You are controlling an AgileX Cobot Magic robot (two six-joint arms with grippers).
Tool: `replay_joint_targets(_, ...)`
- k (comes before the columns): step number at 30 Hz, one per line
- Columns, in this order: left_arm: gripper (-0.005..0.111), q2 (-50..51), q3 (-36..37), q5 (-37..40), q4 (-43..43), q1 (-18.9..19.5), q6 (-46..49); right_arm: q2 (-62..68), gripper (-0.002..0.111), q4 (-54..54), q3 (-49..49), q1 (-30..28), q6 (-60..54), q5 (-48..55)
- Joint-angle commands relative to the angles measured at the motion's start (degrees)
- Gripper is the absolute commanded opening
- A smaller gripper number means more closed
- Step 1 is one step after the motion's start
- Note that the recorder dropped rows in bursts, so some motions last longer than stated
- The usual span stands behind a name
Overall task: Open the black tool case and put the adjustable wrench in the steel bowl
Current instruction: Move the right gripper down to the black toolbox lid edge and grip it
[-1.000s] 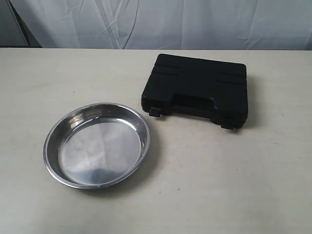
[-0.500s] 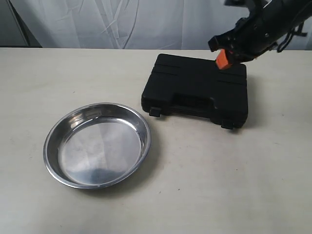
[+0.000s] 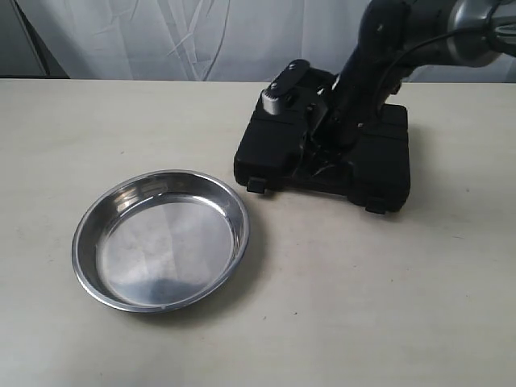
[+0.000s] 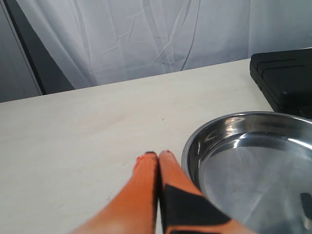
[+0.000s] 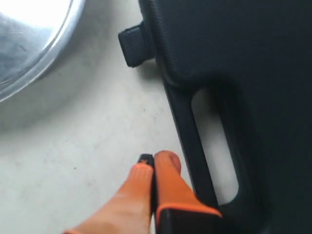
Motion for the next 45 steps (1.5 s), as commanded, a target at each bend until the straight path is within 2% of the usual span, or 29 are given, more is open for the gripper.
replay_joint_targets(1, 0.000, 0.2, -0.1, -0.8, -0.2, -0.2, -0.2, 0.5, -0.001, -10.2, -0.5, 3.4, 5.1, -4.2)
replay_joint_targets(7, 0.000, 0.2, -0.1, -0.8, 0.2, -0.2, -0.2, 0.8, 0.003, -12.3, -0.5, 3.2, 6.5, -2.6)
replay_joint_targets(9, 0.000, 0.2, -0.1, -0.8, 0.2, -0.2, -0.2, 0.8, 0.011, -12.5, -0.5, 3.2, 6.5, -2.4)
replay_joint_targets(14, 0.000, 0.2, -0.1, -0.8, 0.2, -0.2, -0.2, 0.8, 0.052, -12.6, -0.4, 3.2, 6.9, -2.4)
replay_joint_targets(16, 0.000, 0.2, -0.1, -0.8, 0.2, -0.2, -0.2, 0.8, 0.059, -13.6, -0.3, 3.2, 7.7, -2.8)
replay_joint_targets(23, 0.000, 0.2, -0.1, -0.8, 0.2, -0.2, -0.2, 0.8, 0.046, -18.0, -0.3, 3.2, 10.6, -2.9)
replay_joint_targets(32, 0.000, 0.2, -0.1, -0.8, 0.2, -0.2, -0.2, 0.8, 0.046, -17.9, 4.2, 3.2, 10.6, -6.9)
replay_joint_targets(45, 0.000, 0.2, -0.1, -0.8, 0.2, -0.2, -0.2, 4.3, 0.046, -17.9, 4.4, 3.2, 11.0, -7.5)
